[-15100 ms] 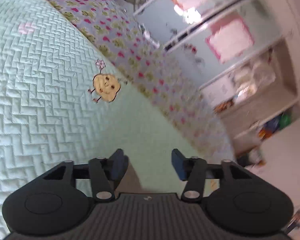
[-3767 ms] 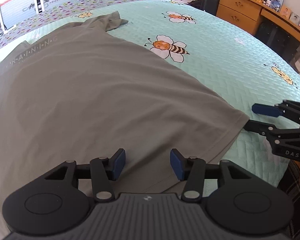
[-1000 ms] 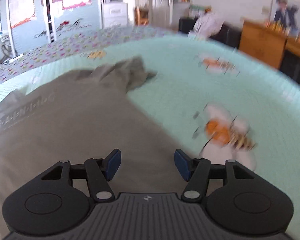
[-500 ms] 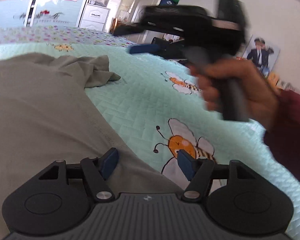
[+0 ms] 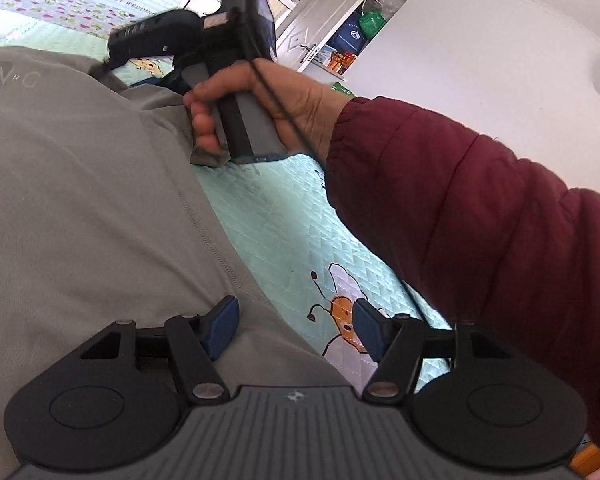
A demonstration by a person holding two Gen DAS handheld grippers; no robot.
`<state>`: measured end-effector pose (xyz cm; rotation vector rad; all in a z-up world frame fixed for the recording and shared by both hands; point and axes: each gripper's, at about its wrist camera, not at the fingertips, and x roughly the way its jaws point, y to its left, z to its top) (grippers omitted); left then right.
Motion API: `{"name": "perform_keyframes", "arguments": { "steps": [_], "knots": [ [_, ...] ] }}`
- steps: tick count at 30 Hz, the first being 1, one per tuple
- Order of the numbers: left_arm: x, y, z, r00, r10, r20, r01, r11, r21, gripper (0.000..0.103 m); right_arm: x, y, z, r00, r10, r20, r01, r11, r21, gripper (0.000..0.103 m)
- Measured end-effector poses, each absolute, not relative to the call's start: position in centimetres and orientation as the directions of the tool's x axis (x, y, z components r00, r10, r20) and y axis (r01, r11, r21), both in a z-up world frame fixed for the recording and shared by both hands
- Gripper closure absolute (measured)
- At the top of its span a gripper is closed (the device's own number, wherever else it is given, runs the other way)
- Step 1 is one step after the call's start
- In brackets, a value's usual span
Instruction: Fold clothes
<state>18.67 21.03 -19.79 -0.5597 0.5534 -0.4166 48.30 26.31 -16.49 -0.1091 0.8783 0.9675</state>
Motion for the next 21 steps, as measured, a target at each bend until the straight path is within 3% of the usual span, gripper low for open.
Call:
{"name": "perform_keyframes", "arguments": {
  "steps": [1,2,6,8,10,13,15,17,19,21],
  "knots": [
    [18.7,21.1,-19.8,0.774,-0.512,-0.371,0.218,0.767,-0.604,0.037,48.1,26.2,-16.5,0.267,0.656,-0.705,-0.76,0.593,0.264,0.078],
    [18.7,21.2,-19.8,0.774,-0.514,-0.37,0.217,0.764,-0.607,0.037,48.0,26.0,-16.3,0.263,0.646,-0.716,-0.767,0.59,0.25,0.102],
    [18.8,21.0,-19.7,0.773,-0.514,-0.371,0.216,0.764,-0.608,0.037,46.9,24.5,-15.6,0.312,0.578,-0.754,-0.778,0.611,0.147,0.103],
    [18.9,21.0,-19.6,0.773,-0.516,-0.37,0.212,0.759,-0.616,0.037,47.4,23.7,-15.9,0.36,0.569,-0.739,-0.726,0.669,0.162,0.103],
    [19.0,21.5,-19.6,0.775,-0.52,-0.358,0.197,0.738,-0.645,0.043,47.0,24.1,-16.1,0.394,0.557,-0.731,-0.721,0.681,0.13,0.103],
    [19.0,23.8,-19.6,0.794,-0.514,-0.324,0.117,0.652,-0.749,0.056,46.8,24.3,-16.0,0.437,0.562,-0.702,-0.655,0.734,0.18,0.085],
    [18.4,26.1,-19.2,0.862,-0.393,-0.321,0.001,0.634,-0.773,0.059,46.8,23.6,-15.8,0.472,0.595,-0.651,-0.577,0.766,0.282,0.064],
    [17.2,28.3,-18.4,0.924,-0.212,-0.319,-0.122,0.627,-0.77,0.058,46.9,22.9,-15.6,0.483,0.66,-0.576,-0.506,0.747,0.431,0.063],
    [15.8,30.3,-17.2,0.948,-0.029,-0.316,-0.235,0.605,-0.761,0.051,47.0,22.9,-15.6,0.483,0.731,-0.482,-0.462,0.68,0.569,0.062],
    [15.0,31.4,-15.9,0.94,0.088,-0.329,-0.315,0.594,-0.741,0.049,47.0,24.2,-15.9,0.479,0.766,-0.428,-0.479,0.637,0.605,0.06]
  ]
}}
